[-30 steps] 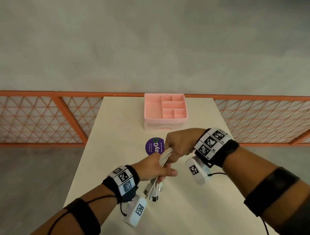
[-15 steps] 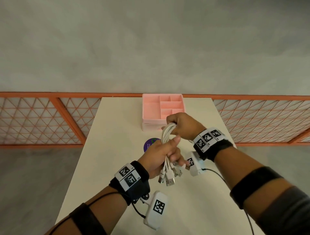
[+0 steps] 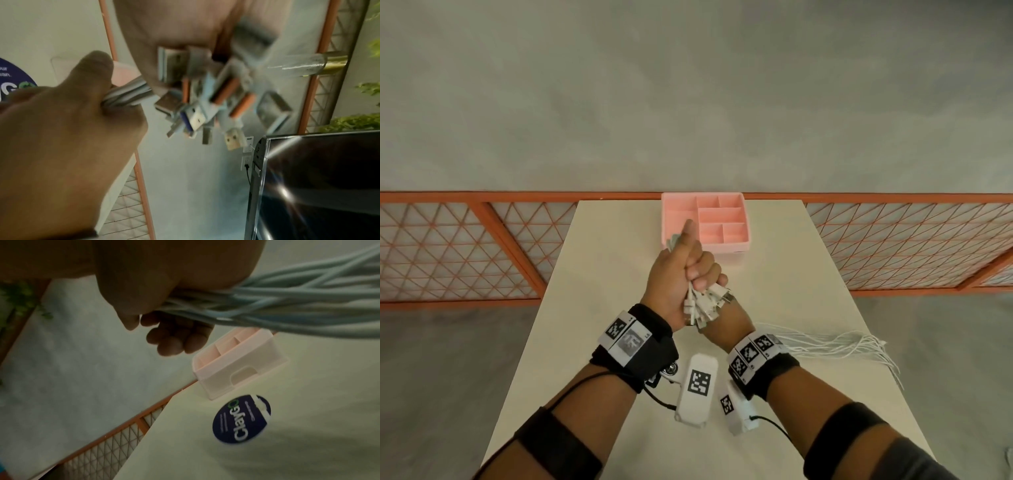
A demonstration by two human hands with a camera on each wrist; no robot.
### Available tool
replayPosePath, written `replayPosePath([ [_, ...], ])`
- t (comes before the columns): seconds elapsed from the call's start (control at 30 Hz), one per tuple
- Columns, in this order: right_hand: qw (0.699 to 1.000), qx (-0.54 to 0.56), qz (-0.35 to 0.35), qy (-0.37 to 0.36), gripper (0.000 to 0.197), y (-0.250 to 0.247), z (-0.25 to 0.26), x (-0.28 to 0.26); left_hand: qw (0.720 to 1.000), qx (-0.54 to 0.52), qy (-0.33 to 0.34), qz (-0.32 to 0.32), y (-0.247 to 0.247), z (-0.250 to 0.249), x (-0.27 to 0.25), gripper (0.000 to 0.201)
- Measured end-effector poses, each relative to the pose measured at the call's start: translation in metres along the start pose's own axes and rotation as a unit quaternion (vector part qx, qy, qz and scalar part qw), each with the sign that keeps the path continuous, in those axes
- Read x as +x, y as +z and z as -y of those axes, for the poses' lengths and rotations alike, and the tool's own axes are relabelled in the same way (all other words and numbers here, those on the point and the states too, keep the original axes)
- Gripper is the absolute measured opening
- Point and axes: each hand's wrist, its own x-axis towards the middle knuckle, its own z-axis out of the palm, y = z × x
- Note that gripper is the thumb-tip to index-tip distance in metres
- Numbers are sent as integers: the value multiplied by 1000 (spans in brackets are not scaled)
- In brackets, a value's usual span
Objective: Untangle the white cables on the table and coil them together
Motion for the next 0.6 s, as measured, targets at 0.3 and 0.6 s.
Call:
replayPosePath([
  [0.3, 996, 29, -85, -8, 20, -68, -8, 62, 991, 124, -12, 57, -4, -20, -16, 46],
  [0.6, 991, -55, -123, -11, 39, -113, 13, 81, 947, 102, -254, 166, -4, -4, -30, 45],
])
